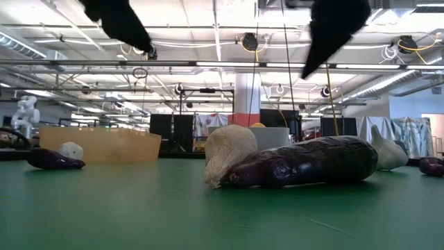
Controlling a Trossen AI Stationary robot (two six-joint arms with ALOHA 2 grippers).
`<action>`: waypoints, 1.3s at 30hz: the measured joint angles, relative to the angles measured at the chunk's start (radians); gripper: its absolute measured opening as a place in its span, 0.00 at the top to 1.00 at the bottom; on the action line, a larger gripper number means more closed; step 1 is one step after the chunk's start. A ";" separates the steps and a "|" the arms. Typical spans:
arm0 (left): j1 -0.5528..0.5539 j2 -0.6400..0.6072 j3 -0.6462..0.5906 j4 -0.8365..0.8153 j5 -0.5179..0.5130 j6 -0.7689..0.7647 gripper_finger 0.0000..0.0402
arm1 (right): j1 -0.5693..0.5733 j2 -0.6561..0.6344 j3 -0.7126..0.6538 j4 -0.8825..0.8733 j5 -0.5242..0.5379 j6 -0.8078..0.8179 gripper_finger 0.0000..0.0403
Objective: Sort produce into baskets
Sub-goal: Put the garlic into the orange bin
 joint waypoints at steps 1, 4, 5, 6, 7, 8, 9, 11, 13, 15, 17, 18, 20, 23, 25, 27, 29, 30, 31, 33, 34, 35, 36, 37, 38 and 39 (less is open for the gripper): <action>-0.013 0.001 -0.039 0.070 -0.030 0.017 0.44 | -0.001 -0.004 0.003 -0.056 -0.002 0.047 0.22; -0.028 0.011 -0.149 0.311 -0.061 0.105 0.44 | -0.002 -0.007 -0.004 -0.224 -0.044 0.190 0.22; -0.028 0.014 -0.184 0.379 -0.062 0.140 0.44 | -0.006 -0.007 -0.012 -0.271 -0.079 0.222 0.22; -0.028 0.014 -0.216 0.432 -0.061 0.168 0.44 | -0.009 -0.007 -0.024 -0.299 -0.120 0.246 0.22; -0.027 0.014 -0.241 0.481 -0.062 0.185 0.44 | -0.015 -0.007 -0.039 -0.315 -0.164 0.262 0.22; -0.022 0.014 -0.264 0.536 -0.061 0.204 0.44 | -0.023 -0.007 -0.054 -0.323 -0.201 0.268 0.22; -0.015 0.014 -0.281 0.567 -0.059 0.230 0.44 | -0.032 -0.007 -0.069 -0.325 -0.218 0.268 0.22; 0.002 0.013 -0.295 0.552 -0.038 0.238 0.44 | -0.053 -0.007 -0.099 -0.317 -0.215 0.245 0.22; 0.010 0.013 -0.303 0.535 -0.017 0.218 0.44 | -0.080 -0.007 -0.123 -0.299 -0.215 0.212 0.22; 0.010 0.013 -0.307 0.527 -0.009 0.206 0.44 | -0.105 -0.007 -0.140 -0.282 -0.224 0.198 0.22; 0.010 0.013 -0.312 0.518 -0.006 0.206 0.44 | -0.125 -0.007 -0.157 -0.282 -0.253 0.191 0.22; 0.010 0.013 -0.314 0.513 -0.006 0.206 0.44 | -0.134 -0.007 -0.166 -0.282 -0.264 0.185 0.22; 0.011 0.013 -0.316 0.511 -0.006 0.207 0.44 | -0.148 -0.007 -0.185 -0.280 -0.270 0.184 0.22; 0.019 0.013 -0.316 0.512 -0.006 0.208 0.44 | -0.164 -0.007 -0.206 -0.266 -0.284 0.181 0.22; 0.024 0.013 -0.316 0.512 -0.006 0.207 0.44 | -0.170 -0.007 -0.217 -0.247 -0.295 0.172 0.22; 0.024 0.013 -0.316 0.512 -0.006 0.206 0.44 | -0.170 -0.007 -0.227 -0.243 -0.296 0.169 0.23; 0.023 0.013 -0.316 0.512 -0.006 0.205 0.44 | -0.170 -0.007 -0.238 -0.242 -0.296 0.167 0.25; 0.023 0.013 -0.316 0.512 -0.006 0.200 0.44 | -0.170 -0.007 -0.245 -0.236 -0.299 0.167 0.27; 0.023 0.013 -0.316 0.512 -0.006 0.193 0.44 | -0.170 -0.007 -0.251 -0.225 -0.309 0.168 0.29; 0.024 0.013 -0.316 0.512 -0.006 0.181 0.44 | -0.170 -0.007 -0.256 -0.221 -0.323 0.168 0.35; 0.024 0.013 -0.316 0.511 -0.006 0.181 0.44 | -0.170 -0.007 -0.256 -0.220 -0.322 0.168 0.38; 0.023 0.013 -0.316 0.511 -0.006 0.181 0.44 | -0.170 -0.007 -0.256 -0.215 -0.321 0.166 0.41; 0.023 0.013 -0.316 0.511 -0.006 0.180 0.44 | -0.170 -0.007 -0.256 -0.204 -0.321 0.159 0.45; 0.023 0.013 -0.316 0.511 -0.006 0.180 0.44 | -0.170 -0.007 -0.256 -0.188 -0.319 0.151 0.48; 0.023 0.013 -0.316 0.511 -0.006 0.180 0.44 | -0.170 -0.007 -0.256 -0.175 -0.318 0.140 0.51; 0.023 0.013 -0.316 0.511 -0.005 0.180 0.44 | -0.170 -0.007 -0.256 -0.168 -0.318 0.130 0.55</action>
